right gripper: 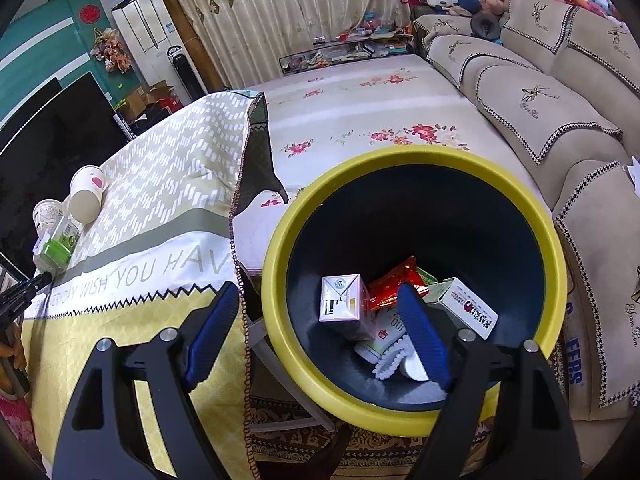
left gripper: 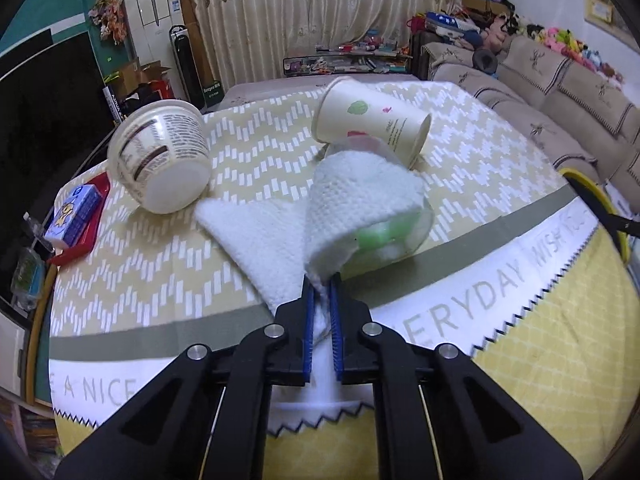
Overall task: Collect trash
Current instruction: 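Carry the white towel over the bin and open the left gripper, then move the left gripper back toward the clear green-labelled cup on the table, then grasp the white paper cup with the right gripper and carry it to the bin, then open the right gripper over the bin while the left gripper grasps the clear cup, then carry the clear green-labelled cup over the bin and open the left gripper, then move the right gripper to the white yogurt tub and grasp it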
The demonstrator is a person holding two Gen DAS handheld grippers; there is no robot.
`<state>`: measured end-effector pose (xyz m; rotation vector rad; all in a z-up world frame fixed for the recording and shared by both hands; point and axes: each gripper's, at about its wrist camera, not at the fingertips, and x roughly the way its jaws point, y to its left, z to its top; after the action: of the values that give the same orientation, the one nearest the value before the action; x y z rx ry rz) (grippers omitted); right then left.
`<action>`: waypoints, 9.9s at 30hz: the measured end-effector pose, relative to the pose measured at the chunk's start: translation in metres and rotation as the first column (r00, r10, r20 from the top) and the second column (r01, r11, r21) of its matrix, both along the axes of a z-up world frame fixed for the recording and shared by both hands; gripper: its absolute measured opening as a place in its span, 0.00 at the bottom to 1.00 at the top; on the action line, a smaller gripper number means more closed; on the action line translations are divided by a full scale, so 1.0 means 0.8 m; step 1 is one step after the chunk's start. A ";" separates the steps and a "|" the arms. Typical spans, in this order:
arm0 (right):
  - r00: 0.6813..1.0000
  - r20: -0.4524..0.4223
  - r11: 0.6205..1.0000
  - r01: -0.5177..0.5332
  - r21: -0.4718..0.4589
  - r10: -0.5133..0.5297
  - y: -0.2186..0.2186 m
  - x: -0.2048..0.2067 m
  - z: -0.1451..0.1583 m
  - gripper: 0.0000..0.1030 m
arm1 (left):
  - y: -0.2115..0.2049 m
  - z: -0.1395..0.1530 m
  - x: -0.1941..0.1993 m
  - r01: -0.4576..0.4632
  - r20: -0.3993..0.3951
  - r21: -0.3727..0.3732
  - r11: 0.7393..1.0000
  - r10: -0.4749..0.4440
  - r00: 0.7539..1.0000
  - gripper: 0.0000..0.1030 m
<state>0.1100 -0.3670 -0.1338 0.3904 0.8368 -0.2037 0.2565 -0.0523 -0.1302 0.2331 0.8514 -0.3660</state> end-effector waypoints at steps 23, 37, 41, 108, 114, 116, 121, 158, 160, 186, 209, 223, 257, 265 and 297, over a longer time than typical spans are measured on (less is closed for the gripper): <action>0.991 0.117 0.995 0.069 -0.074 -0.060 -0.031 -0.098 0.054 0.76 | -0.140 0.151 -0.127 0.291 0.215 -0.091 0.952 -0.267 0.939 0.08; 0.961 0.160 0.966 0.240 -0.093 -0.224 -0.089 -0.189 0.059 0.78 | -0.404 0.100 -0.133 0.588 0.128 -0.117 0.801 -0.575 0.808 0.08; 0.960 0.146 0.964 0.251 -0.083 -0.238 -0.095 -0.194 0.052 0.78 | -0.465 0.083 -0.126 0.625 0.090 -0.133 0.769 -0.619 0.780 0.09; 0.817 -0.018 0.812 -0.574 -0.104 0.576 0.336 0.343 0.049 0.80 | 0.036 0.043 -0.012 -0.096 0.219 -0.268 0.959 0.157 0.963 0.67; 0.825 -0.022 0.818 -0.562 -0.124 0.564 0.339 0.336 0.051 0.59 | 0.031 0.039 -0.011 -0.093 0.216 -0.255 0.963 0.150 0.965 0.67; 0.831 -0.002 0.822 -0.551 -0.140 0.557 0.333 0.322 0.063 0.59 | 0.031 0.038 -0.010 -0.093 0.216 -0.251 0.963 0.150 0.965 0.67; 0.840 0.066 0.838 -0.525 -0.145 0.538 0.312 0.278 0.098 0.59 | 0.029 0.038 -0.011 -0.089 0.216 -0.248 0.965 0.145 0.966 0.67; 0.989 0.003 0.972 0.147 -0.181 -0.149 -0.025 0.015 -0.003 0.75 | 0.029 0.033 -0.012 -0.086 0.207 -0.242 0.966 0.138 0.969 0.68; 0.989 0.012 0.974 0.150 -0.172 -0.150 -0.023 0.011 -0.001 0.75 | 0.028 0.033 -0.012 -0.084 0.208 -0.241 0.967 0.136 0.968 0.68; 0.983 0.113 0.986 0.151 -0.067 -0.143 -0.005 -0.027 0.019 0.80 | -0.062 0.005 0.036 -0.080 0.012 -0.133 0.988 0.083 0.997 0.70; 0.982 0.129 0.989 0.146 -0.040 -0.139 -0.006 -0.034 0.019 0.80 | -0.078 0.026 0.021 -0.035 0.048 -0.129 0.991 0.041 0.998 0.50; 0.955 0.202 0.971 0.234 -0.057 -0.218 -0.040 -0.087 0.049 0.80 | -0.223 0.110 -0.084 0.292 0.147 -0.179 0.939 -0.268 0.952 0.50; 0.911 0.255 0.933 0.352 -0.070 -0.324 -0.088 -0.151 0.066 0.82 | -0.479 0.058 -0.085 0.517 0.073 -0.181 0.837 -0.513 0.856 0.57; 0.937 0.242 0.958 0.276 -0.079 -0.250 -0.057 -0.121 0.066 0.82 | -0.285 0.086 -0.064 0.320 0.172 -0.200 0.926 -0.289 0.942 0.63; 0.843 0.150 0.845 -0.475 -0.245 0.517 0.336 0.175 0.151 0.82 | 0.112 0.012 -0.013 -0.246 0.057 -0.156 0.957 0.257 0.965 0.67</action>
<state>0.2503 -0.0978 -0.0127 -0.0068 0.6744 0.2397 0.2463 0.0370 -0.1209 -0.0003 0.7642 -0.1784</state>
